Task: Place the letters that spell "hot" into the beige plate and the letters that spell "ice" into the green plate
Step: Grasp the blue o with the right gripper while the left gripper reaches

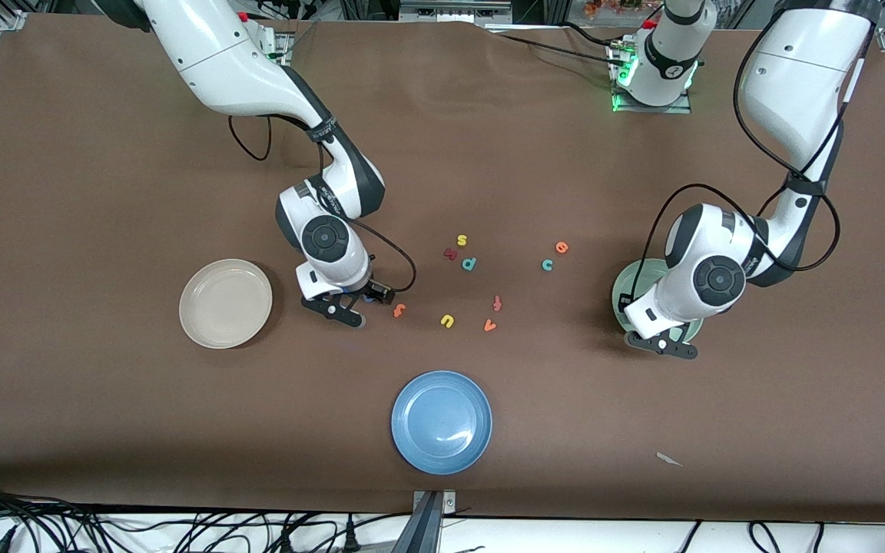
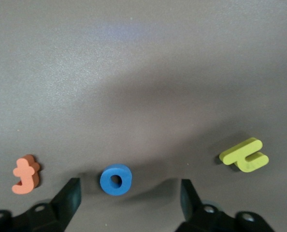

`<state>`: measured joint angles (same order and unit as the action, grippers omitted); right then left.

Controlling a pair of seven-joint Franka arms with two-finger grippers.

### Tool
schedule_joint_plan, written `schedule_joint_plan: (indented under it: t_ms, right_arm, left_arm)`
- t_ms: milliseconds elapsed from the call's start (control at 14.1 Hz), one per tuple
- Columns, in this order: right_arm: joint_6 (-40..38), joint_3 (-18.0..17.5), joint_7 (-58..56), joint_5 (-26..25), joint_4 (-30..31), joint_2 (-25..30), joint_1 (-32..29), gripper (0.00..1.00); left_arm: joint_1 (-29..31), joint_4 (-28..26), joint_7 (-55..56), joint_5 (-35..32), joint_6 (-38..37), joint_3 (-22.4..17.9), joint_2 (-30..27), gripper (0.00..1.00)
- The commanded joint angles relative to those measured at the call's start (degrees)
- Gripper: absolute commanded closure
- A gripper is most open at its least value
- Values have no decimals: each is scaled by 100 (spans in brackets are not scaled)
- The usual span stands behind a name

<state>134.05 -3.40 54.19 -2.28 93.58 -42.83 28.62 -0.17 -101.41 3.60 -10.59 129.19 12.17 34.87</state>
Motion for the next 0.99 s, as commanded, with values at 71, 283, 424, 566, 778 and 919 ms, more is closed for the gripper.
schedule_joint_plan:
  t_ms: [71,283,424,566,778,919]
  right_arm:
    - [16,-29,-137,-89,-164,-120,-14,24]
    - [86,-29,-181,-62,-164,-120,-14,37]
    - [104,-29,-181,-71,-164,-138,-6,46]
    - [139,-29,-181,-62,-164,-129,-6,50]
    - [218,-29,-181,-71,-164,-156,-6,54]
    - [236,-29,-181,-71,-164,-191,-6,57]
  left_arm:
    - [-45,-37,210,-171,-465,548,-376,0]
    - [-62,-133,518,-171,-474,1005,-341,0]
    - [-62,-404,677,-171,-395,1164,-323,1]
    - [-45,-756,695,-171,-19,1278,-332,1]
    - [-123,-942,896,-189,150,1367,-306,5]
    - [-220,-969,932,-206,351,1367,-236,10]
